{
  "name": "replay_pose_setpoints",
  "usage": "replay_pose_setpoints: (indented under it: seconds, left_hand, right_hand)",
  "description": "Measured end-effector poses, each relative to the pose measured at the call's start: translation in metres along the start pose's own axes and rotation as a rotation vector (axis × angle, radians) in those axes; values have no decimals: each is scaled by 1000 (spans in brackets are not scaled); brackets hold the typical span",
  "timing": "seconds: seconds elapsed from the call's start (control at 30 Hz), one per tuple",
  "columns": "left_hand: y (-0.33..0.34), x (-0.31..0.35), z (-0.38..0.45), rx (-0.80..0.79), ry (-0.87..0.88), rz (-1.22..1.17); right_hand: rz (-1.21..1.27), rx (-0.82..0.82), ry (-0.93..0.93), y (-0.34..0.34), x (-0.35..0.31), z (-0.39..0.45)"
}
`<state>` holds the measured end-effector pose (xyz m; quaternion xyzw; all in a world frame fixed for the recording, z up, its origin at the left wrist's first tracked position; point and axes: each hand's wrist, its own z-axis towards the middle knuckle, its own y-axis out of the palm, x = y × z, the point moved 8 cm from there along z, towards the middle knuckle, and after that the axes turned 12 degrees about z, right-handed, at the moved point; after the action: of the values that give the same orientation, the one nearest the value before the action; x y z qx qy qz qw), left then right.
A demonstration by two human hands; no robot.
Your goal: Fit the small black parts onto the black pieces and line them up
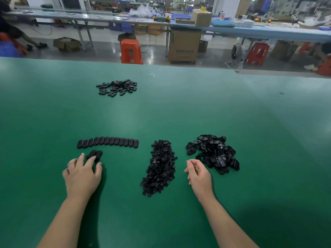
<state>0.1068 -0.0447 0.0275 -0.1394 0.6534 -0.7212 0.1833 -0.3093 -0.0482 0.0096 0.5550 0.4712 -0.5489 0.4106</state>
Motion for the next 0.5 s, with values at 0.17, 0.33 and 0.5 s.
replay_pose_setpoints:
  seconds: [0.17, 0.33, 0.5]
  left_hand:
    - [1, -1, 6, -3, 39, -3]
    - [10, 1, 6, -71, 43, 67]
    - [9, -15, 11, -121, -72, 130]
  right_hand:
    - [-14, 4, -7, -1, 0, 0]
    - [-13, 3, -4, 0, 0, 0]
    - [-18, 1, -2, 0, 0, 0]
